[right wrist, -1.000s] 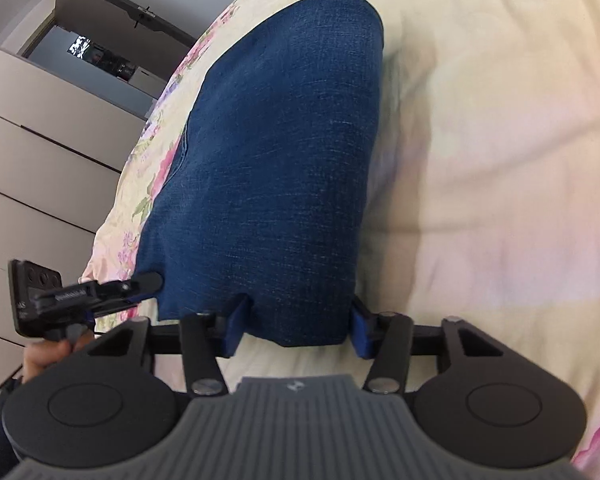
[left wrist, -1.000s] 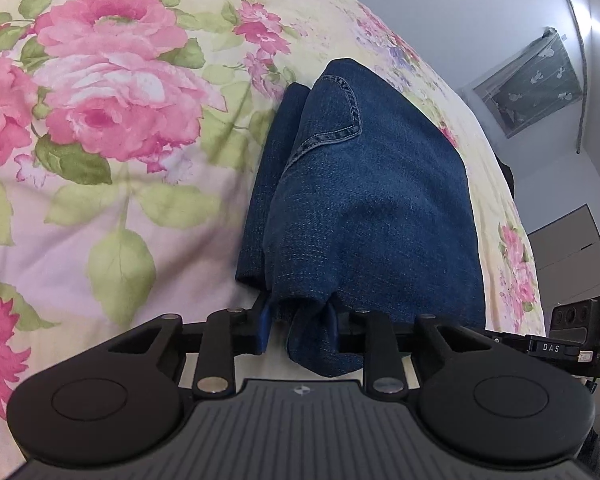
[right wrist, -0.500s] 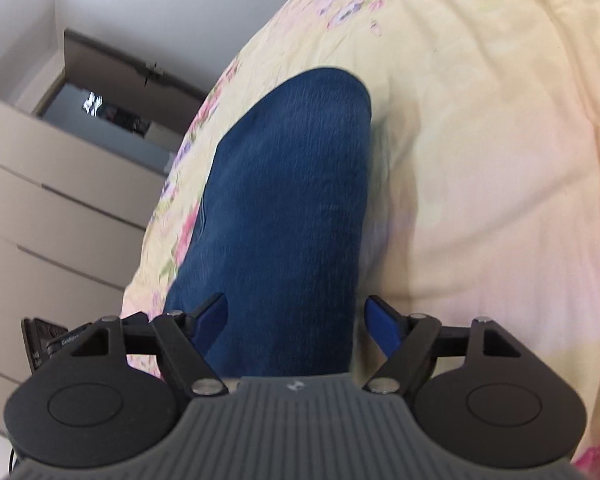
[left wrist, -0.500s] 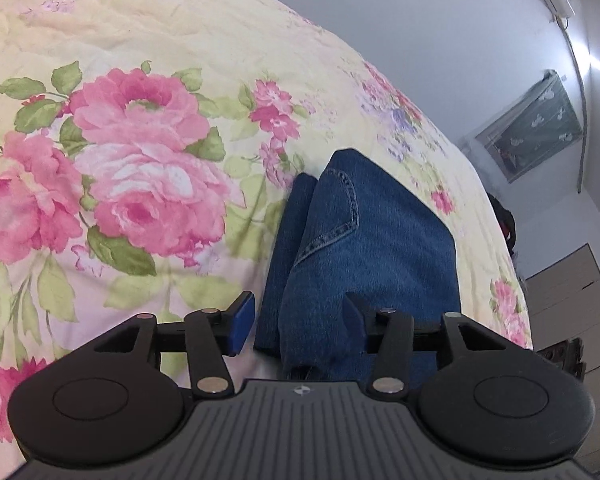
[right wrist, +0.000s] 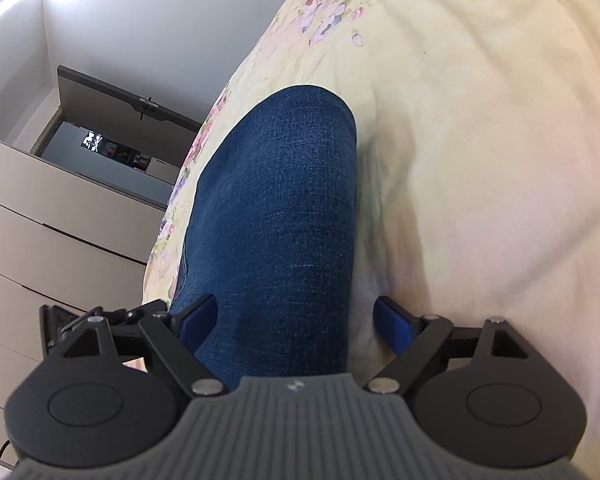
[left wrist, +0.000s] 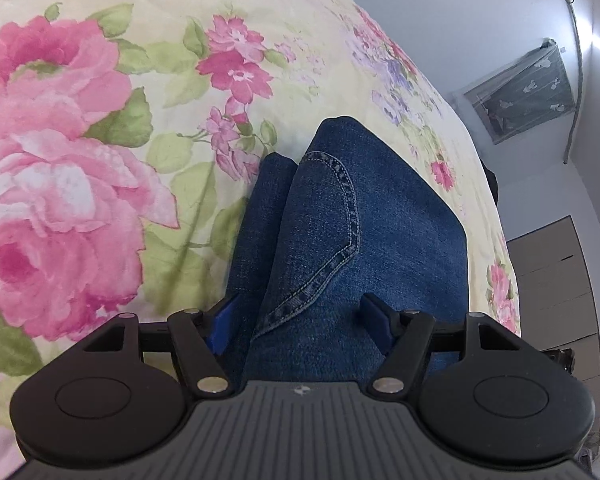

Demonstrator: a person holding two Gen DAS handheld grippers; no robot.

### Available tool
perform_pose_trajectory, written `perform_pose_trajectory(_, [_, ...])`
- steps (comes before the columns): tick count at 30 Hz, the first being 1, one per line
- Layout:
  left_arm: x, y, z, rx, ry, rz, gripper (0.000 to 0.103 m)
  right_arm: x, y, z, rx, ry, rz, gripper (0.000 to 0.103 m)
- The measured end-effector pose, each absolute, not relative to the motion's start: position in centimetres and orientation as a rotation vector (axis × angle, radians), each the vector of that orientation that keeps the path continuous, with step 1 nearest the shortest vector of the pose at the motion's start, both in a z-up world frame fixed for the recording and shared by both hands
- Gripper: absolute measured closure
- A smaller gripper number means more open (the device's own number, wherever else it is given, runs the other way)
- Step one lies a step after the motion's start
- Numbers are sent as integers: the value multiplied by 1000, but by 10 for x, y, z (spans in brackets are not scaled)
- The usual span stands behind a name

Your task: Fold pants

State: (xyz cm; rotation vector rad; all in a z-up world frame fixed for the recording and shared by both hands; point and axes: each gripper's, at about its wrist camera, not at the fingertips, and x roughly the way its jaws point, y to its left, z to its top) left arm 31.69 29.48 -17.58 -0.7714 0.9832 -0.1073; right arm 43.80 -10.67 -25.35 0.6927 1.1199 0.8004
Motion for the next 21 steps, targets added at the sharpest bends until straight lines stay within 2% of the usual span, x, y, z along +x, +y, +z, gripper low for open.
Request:
perform_pose_trajectory(2, [323,295,-182,-763,975,-117,14,440,-103,-253,675,1127,794,21])
perform_pose_trajectory(4, [328,296,-188,-739,989,-116,10,441,-98,-250,630,1142,786,21])
perform_pose_trajectory(11, [330,304,-198,-756,995,-190,8,442,-94,-234,525,1097,701,22])
perform_pose_trajectory(15, [336,299,-203,-766,988,-228,1,446,-89,-247,563,1114,721,19])
perform_pose_trajectory(21, [347,286,-202,-713,997,-298,1,454,-86,-260,589,1128,823,19])
